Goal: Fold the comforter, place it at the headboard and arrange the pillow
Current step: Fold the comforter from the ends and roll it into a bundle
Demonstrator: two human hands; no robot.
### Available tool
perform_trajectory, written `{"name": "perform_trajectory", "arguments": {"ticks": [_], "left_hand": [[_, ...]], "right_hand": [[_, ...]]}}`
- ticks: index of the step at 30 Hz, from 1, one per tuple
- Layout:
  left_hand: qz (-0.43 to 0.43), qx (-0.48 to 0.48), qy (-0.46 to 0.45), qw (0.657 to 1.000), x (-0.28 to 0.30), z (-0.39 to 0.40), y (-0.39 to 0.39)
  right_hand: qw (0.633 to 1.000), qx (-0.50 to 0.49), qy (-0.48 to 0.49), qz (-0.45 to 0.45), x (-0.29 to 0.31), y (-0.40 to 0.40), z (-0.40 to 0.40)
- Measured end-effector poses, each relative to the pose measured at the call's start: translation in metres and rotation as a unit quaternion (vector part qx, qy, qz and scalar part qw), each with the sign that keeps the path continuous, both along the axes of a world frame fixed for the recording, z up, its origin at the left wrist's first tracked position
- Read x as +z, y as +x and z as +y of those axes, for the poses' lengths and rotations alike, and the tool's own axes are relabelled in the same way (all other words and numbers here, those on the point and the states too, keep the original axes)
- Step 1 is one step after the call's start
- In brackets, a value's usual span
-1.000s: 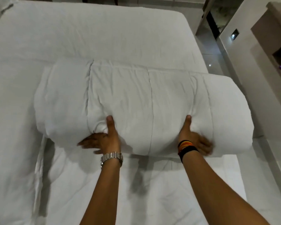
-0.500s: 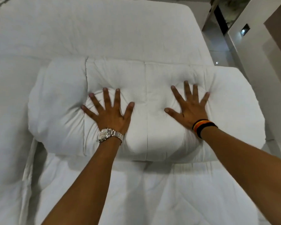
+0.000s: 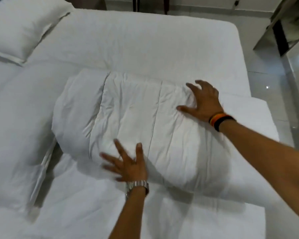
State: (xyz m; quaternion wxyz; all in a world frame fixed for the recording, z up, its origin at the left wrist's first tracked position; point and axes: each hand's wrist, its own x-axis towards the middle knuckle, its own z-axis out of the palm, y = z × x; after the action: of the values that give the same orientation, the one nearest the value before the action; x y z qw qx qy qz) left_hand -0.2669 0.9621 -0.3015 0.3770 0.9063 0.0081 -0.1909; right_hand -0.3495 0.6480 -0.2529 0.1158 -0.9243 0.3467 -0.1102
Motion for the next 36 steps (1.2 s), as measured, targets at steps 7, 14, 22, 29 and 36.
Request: {"name": "perform_trajectory", "arguments": {"ticks": [7, 14, 22, 29, 36], "left_hand": [[0.157, 0.203, -0.181, 0.95, 0.019, -0.038, -0.044], [0.123, 0.233, -0.163, 0.951, -0.024, -0.04, -0.027], [0.142, 0.233, -0.158, 0.949, -0.011, -0.03, -0.023], [0.105, 0.196, -0.299, 0.928, 0.059, -0.017, -0.01], [0.079, 0.082, -0.345, 0.932, 0.15, 0.048, 0.052]], "right_hand": [[0.938, 0.078, 0.233, 0.244, 0.007, 0.083, -0.09], [0.934, 0.059, 0.272, 0.224, -0.106, 0.094, -0.092], [0.924, 0.028, 0.319, 0.207, -0.082, 0.093, -0.087], [0.914, 0.022, 0.401, 0.062, -0.027, 0.053, -0.044], [0.889, -0.034, 0.444, -0.102, 0.063, 0.002, 0.082]]}}
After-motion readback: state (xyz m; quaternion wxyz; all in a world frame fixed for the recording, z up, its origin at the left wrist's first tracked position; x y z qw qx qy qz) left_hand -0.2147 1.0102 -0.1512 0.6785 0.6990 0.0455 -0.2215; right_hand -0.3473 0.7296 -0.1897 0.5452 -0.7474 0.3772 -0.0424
